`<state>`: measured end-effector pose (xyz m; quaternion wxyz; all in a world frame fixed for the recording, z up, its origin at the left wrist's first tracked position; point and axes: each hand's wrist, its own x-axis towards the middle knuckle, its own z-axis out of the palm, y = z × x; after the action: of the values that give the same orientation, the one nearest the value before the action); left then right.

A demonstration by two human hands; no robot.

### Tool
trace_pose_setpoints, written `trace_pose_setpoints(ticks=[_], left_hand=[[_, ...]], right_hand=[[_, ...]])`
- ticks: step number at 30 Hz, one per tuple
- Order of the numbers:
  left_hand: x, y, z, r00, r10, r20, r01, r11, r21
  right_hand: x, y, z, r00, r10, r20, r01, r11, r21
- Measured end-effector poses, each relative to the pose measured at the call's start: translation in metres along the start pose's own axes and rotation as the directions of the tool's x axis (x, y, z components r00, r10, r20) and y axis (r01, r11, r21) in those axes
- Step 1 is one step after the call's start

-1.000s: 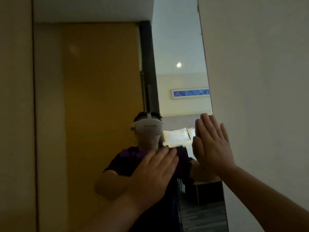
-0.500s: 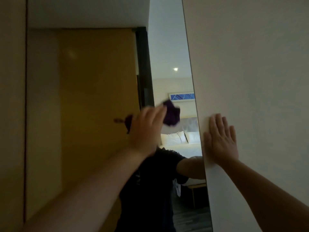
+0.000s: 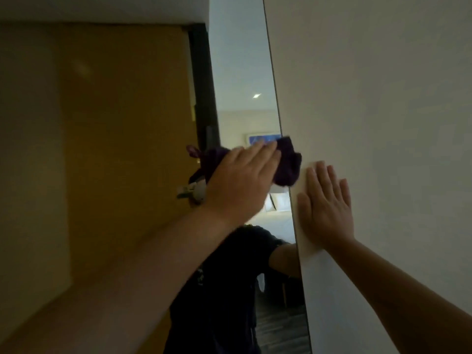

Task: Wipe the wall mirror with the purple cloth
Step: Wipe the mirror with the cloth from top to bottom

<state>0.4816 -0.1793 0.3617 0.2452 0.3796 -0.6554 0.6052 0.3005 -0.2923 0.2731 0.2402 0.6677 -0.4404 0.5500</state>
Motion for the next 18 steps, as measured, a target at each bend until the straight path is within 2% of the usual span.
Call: trace_pose_setpoints(ticks=[4,6,9,13,15,18], left_hand=[[-0.097,0.081,0.018,0.975,0.205,0.087,-0.196,0.976,-0.1],[-0.15,0.119,0.029,0.952,0.282,0.12,-0.263,0.952,-0.155],[-0.204,0.152,0.035,0.958,0.256,0.133,-0.217,0.943,-0.253],[-0.212,0.149,0.02,0.969,0.218,0.118,-0.19,0.959,-0.209],[-0.212,0.144,0.013,0.974,0.204,0.097,-0.179,0.96,-0.216],[-0.22,0.127,0.0,0.991,0.111,0.077,-0.088,0.963,-0.254]], right_hand=[[-0.002,0.008,-0.001,0.998,-0.057,-0.04,0.058,0.998,0.026],[-0.003,0.012,-0.006,0.998,-0.062,-0.01,0.062,0.998,0.017],[-0.005,0.013,-0.013,0.996,-0.075,0.054,0.075,0.997,0.0],[-0.004,0.009,-0.025,0.984,-0.063,0.165,0.054,0.997,0.057],[-0.006,0.003,-0.039,0.976,-0.049,0.214,0.011,0.984,0.177],[-0.029,-0.014,-0.058,0.983,0.007,0.185,-0.085,0.906,0.415]])
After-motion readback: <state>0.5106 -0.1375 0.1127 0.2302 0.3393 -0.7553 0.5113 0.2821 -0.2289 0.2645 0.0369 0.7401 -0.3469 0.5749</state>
